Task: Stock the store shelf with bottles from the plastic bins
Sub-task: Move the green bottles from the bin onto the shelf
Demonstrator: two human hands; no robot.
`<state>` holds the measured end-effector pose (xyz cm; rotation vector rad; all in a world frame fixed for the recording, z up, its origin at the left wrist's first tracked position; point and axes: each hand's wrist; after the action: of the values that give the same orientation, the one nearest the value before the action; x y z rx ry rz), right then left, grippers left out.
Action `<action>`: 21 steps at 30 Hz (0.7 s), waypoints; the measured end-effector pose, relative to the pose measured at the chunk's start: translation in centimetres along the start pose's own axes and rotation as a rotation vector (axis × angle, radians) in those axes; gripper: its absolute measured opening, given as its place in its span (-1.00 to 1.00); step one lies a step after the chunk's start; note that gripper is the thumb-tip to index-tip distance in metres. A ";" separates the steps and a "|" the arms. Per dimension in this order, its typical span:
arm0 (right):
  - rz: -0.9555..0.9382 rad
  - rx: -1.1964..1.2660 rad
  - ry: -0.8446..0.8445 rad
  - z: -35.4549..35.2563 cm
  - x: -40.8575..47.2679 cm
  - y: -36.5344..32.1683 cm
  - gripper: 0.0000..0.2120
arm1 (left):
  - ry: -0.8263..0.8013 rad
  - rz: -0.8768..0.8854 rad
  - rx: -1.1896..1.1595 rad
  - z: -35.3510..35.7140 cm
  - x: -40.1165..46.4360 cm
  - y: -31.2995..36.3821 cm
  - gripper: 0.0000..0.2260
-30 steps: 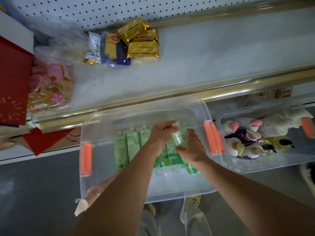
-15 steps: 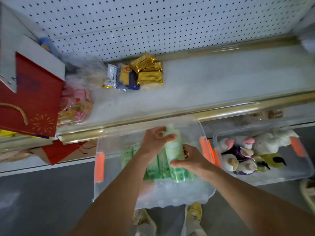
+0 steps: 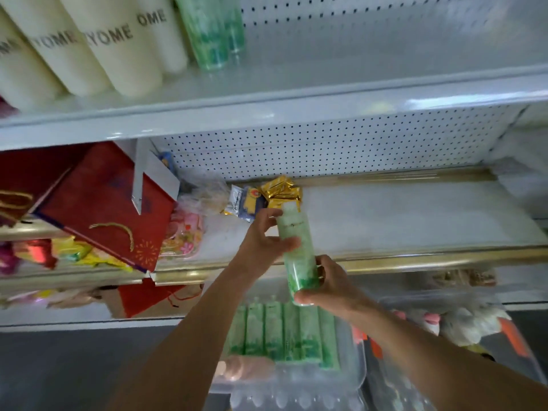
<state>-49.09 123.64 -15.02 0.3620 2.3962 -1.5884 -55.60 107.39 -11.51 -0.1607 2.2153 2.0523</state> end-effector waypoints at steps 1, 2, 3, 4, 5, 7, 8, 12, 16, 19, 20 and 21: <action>-0.026 0.009 0.007 -0.5 -0.3 -1.0 -0.42 | -0.029 0.057 0.019 -0.3 -0.5 1.0 -0.48; -0.052 0.018 0.015 -1.1 -0.7 -1.9 -0.43 | -0.055 0.109 0.044 -0.5 -0.9 2.1 -0.42; -0.075 0.033 0.023 -1.7 -1.0 -2.8 -0.44 | -0.074 0.152 0.068 -0.7 -1.4 3.3 -0.37; -0.097 0.050 0.033 -2.2 -1.3 -3.8 -0.44 | -0.084 0.189 0.088 -0.8 -1.7 4.4 -0.34; -0.119 0.066 0.044 -2.8 -1.6 -4.7 -0.44 | -0.088 0.222 0.100 -0.9 -2.1 5.6 -0.31; -0.168 0.091 0.060 -3.9 -2.1 -6.6 -0.43 | -0.087 0.276 0.113 -0.9 -2.8 7.9 -0.29; -0.199 0.102 0.064 -4.4 -2.4 -7.5 -0.43 | -0.084 0.301 0.118 -0.8 -3.1 9.1 -0.29; -0.319 0.131 0.083 -6.1 -3.0 -10.9 -0.40 | -0.016 0.375 0.114 -0.6 -4.3 13.2 -0.29; -0.403 0.141 0.095 -7.0 -3.3 -14.2 -0.37 | 0.057 0.440 0.110 -1.3 -5.1 16.5 -0.29; -0.455 0.133 0.099 -7.2 -3.4 -16.4 -0.38 | 0.100 0.482 0.128 -2.2 -5.3 18.7 -0.28; -0.471 0.131 0.103 -7.1 -3.4 -17.1 -0.38 | 0.107 0.495 0.137 -2.5 -5.4 19.3 -0.28; -0.487 0.127 0.107 -7.0 -3.5 -17.8 -0.38 | 0.113 0.508 0.139 -2.8 -5.4 19.9 -0.28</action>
<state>-52.24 123.19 4.16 -0.1348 2.6084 -1.9688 -53.44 106.13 9.14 0.3437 2.6753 2.1414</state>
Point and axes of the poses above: each hand's wrist, its own x-axis towards the middle knuckle, its own z-axis out of the palm, y = z × x, and after that the axes turned 10 degrees about y, right-handed
